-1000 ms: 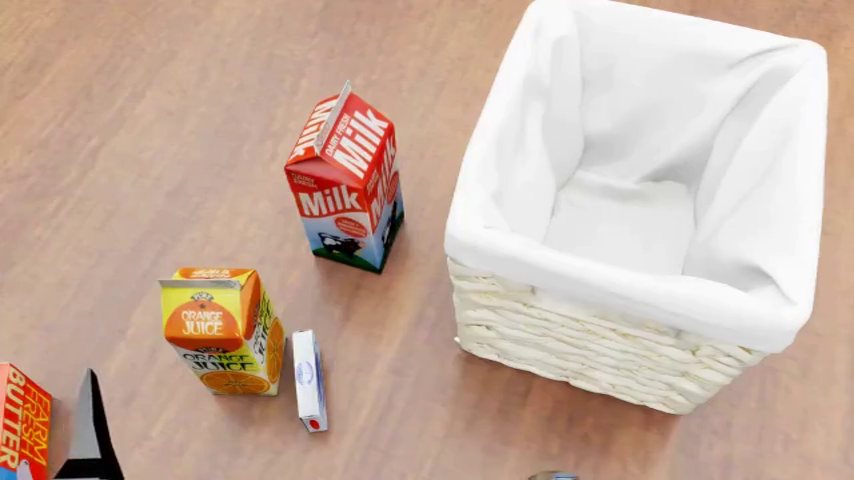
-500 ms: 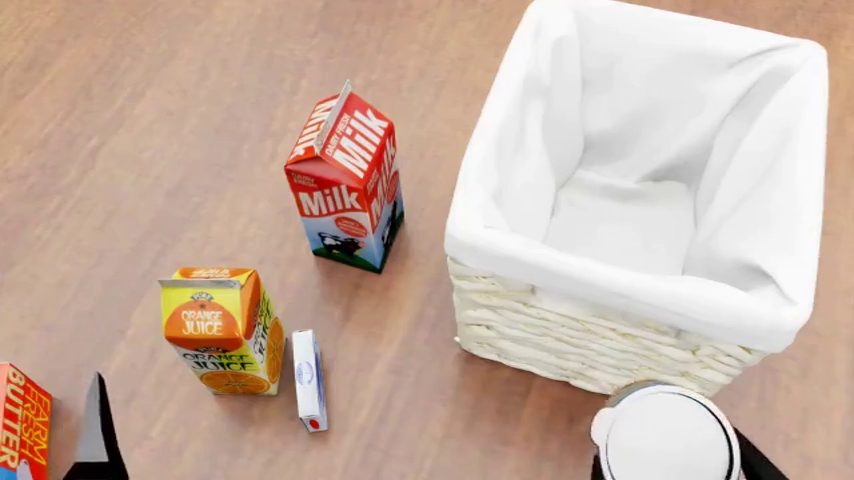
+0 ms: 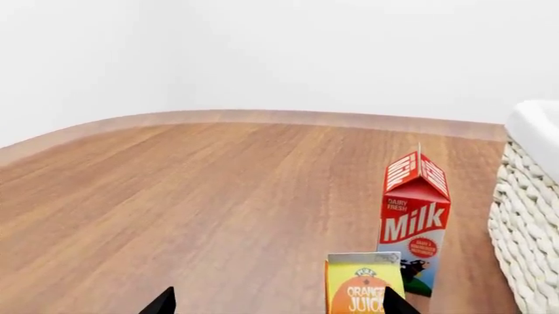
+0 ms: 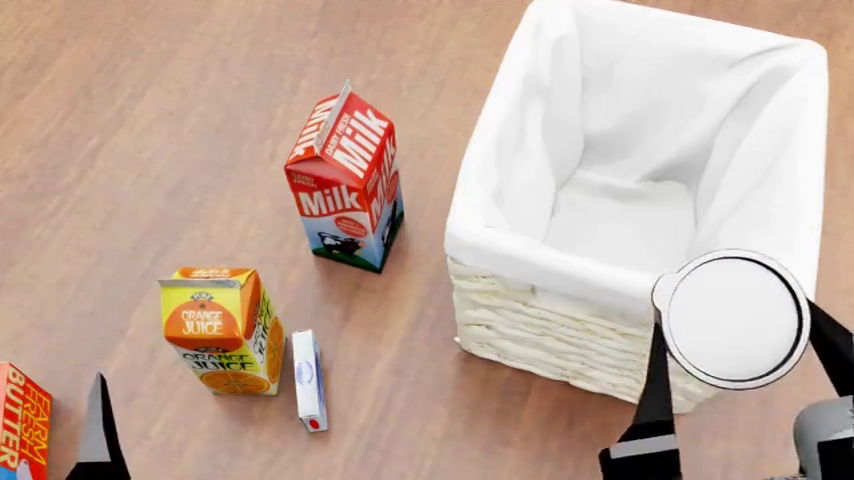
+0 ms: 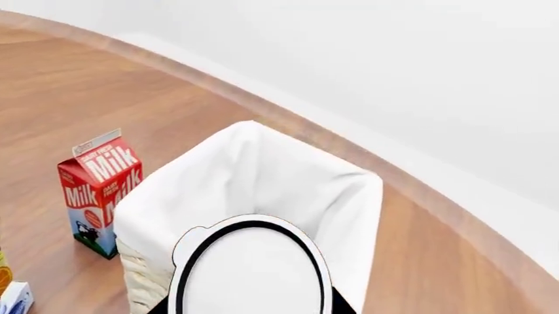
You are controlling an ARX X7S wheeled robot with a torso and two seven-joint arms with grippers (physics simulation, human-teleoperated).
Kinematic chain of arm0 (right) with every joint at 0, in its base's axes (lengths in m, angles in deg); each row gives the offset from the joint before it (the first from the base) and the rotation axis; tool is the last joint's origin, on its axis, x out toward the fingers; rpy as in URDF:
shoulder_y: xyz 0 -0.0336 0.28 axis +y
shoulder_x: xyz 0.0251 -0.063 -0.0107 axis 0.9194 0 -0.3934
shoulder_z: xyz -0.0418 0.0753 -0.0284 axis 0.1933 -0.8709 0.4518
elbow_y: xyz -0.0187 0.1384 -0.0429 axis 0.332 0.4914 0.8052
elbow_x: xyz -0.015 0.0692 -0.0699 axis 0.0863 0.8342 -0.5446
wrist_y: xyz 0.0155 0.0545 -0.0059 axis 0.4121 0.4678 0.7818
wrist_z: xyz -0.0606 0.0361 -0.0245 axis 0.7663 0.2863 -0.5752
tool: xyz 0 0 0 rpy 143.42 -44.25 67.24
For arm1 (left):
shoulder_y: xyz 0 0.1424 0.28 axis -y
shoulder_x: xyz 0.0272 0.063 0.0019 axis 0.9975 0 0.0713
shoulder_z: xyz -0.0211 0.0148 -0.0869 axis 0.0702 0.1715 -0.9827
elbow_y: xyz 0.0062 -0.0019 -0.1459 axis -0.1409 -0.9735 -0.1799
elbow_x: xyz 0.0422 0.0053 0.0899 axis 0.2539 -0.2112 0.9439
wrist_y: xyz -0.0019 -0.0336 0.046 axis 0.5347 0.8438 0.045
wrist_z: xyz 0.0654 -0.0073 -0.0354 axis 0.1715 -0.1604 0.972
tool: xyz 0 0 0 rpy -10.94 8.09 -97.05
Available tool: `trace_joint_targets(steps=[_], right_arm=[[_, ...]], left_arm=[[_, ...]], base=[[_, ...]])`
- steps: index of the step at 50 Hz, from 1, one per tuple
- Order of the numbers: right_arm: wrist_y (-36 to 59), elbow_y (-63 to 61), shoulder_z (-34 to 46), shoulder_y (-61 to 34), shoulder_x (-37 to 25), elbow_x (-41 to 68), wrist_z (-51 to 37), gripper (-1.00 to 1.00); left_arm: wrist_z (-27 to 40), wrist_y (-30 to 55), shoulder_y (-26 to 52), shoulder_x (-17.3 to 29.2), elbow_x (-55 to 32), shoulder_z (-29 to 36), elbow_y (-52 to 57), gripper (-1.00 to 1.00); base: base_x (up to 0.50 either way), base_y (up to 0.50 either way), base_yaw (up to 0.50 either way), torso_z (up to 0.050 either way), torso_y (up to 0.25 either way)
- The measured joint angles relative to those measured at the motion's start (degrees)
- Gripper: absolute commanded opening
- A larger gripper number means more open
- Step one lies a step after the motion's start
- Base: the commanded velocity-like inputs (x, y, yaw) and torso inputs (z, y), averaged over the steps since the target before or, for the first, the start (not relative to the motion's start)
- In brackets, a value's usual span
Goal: Pick up the alphabet soup and the tomato sauce, and put them in the basket.
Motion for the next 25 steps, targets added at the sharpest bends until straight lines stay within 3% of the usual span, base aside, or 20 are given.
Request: trace_joint_targets(steps=[25], right_arm=[[24.1,15.6,11.2,-40.5,11.7,9.6,9.4,-1.00]], left_arm=[[-0.7,-3.6,-0.4,-0.4,0.9,0.9,-3.8,1.00]], base=[[0.00,0.00,0.00,0.001,0.001]])
